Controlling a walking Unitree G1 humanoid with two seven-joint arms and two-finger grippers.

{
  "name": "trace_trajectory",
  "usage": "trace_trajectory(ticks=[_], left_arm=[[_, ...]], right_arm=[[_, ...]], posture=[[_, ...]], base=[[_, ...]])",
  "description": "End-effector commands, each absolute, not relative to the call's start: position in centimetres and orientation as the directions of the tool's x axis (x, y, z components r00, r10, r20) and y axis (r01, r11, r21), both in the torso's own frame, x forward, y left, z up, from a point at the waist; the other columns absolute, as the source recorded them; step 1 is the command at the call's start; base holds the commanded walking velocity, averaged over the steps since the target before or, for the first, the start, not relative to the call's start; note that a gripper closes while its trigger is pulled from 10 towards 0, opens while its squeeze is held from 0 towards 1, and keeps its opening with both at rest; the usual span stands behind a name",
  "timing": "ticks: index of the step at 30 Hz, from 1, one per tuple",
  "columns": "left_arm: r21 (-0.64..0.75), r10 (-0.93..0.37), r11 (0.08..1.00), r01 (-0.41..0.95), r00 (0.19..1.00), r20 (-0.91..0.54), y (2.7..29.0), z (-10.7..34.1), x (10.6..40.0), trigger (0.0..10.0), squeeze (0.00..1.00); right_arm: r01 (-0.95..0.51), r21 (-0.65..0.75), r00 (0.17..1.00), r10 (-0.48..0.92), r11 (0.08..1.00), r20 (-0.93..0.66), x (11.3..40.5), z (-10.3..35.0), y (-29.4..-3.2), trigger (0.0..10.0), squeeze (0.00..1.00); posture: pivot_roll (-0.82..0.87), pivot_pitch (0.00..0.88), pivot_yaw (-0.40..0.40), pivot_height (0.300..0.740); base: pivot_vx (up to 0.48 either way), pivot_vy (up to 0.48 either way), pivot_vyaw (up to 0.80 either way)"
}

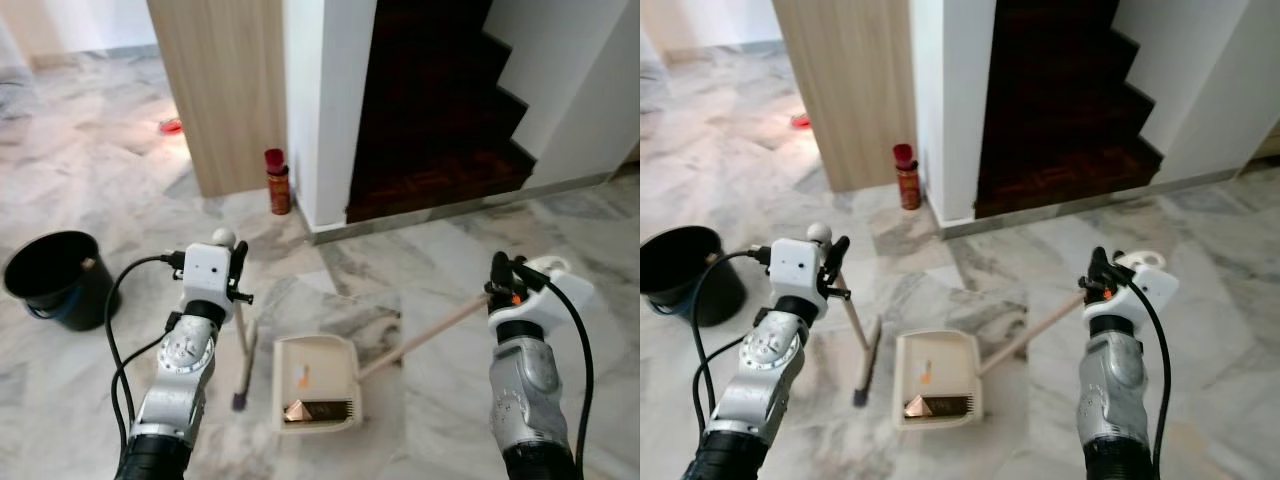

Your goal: Sweep floor

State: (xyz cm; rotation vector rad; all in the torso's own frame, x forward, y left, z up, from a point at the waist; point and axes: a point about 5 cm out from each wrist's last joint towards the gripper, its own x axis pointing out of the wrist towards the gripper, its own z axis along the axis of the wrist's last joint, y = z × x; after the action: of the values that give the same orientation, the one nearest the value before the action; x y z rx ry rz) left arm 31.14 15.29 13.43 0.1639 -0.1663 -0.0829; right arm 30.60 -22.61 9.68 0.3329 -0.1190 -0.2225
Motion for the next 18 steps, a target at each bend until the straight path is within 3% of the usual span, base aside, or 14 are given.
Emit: trace_trajectory(ticks=[1, 13, 18], left_arm=[[0.165, -0.113, 0.983, 0.08, 0.972, 0.204, 14.85, 14.47, 31.19, 10.0, 0.0], [0.167, -0.111, 0.983, 0.078, 0.972, 0.205, 14.94, 14.48, 31.14, 10.0, 0.0], [0.167, -0.116, 0.983, 0.082, 0.972, 0.206, 14.89, 14.52, 31.16, 10.0, 0.0]], right_arm=[[0.207, 0.344, 0.958, -0.26, 0.916, 0.117, 30.59, 10.58, -23.26, 10.0, 0.0], [0.196, 0.331, 0.961, -0.247, 0.923, 0.122, 30.63, 10.6, -23.06, 10.0, 0.0], [0.189, 0.33, 0.962, -0.242, 0.925, 0.126, 30.68, 10.68, -22.87, 10.0, 0.0]], posture=[[-0.04, 0.067, -0.032, 0.74], [-0.03, 0.061, -0.031, 0.74], [-0.04, 0.05, -0.028, 0.74]], base=[[0.0, 0.289, 0.0], [0.0, 0.287, 0.0], [0.0, 0.289, 0.71]])
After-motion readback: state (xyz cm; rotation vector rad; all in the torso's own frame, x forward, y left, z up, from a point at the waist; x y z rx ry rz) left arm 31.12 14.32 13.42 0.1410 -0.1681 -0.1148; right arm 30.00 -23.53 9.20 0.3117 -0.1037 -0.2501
